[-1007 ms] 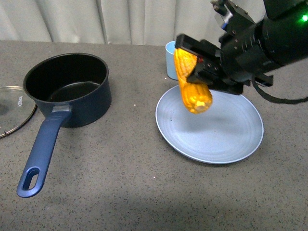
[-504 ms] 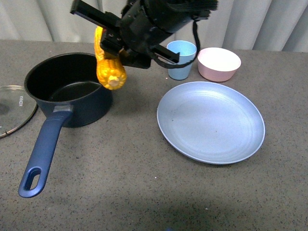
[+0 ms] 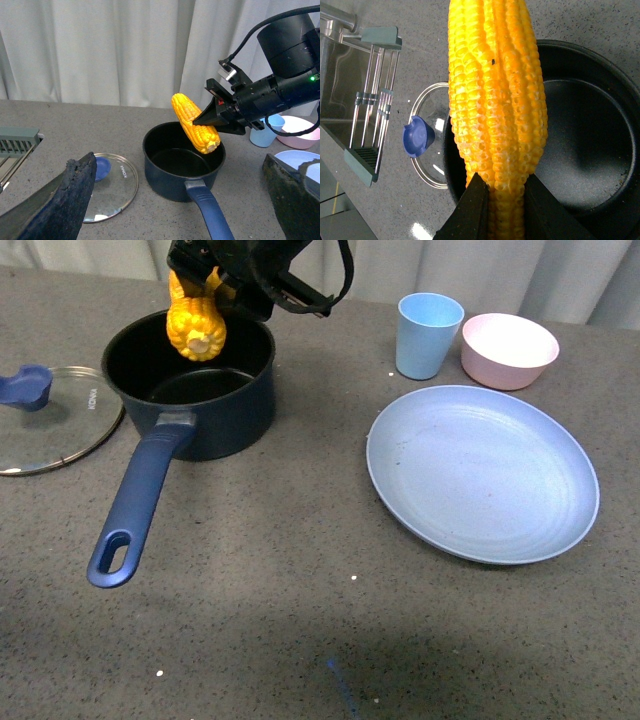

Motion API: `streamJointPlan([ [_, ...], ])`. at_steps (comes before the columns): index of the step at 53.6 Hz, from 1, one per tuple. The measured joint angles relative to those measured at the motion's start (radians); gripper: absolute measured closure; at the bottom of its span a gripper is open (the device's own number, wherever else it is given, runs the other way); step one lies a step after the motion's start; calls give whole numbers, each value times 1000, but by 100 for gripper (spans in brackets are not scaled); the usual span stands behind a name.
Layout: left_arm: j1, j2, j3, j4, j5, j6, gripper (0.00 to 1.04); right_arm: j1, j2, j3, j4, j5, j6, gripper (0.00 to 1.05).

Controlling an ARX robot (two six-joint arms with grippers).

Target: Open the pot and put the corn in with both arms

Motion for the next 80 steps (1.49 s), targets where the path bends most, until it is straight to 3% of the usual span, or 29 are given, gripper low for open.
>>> streamJointPlan([
  [15,0,0,0,0,0,0,6,8,30,45,-31,5,0,91],
  [20,0,0,0,0,0,0,6,8,30,34,-17,1,11,66],
  [40,0,0,0,0,0,0,6,2,18,-8,14,2,19,8],
  [61,0,0,0,0,0,0,6,-72,-251,-394,266,165,-31,9],
  [80,0,0,0,0,0,0,6,-218,-726,-1000,510,450,-269,9],
])
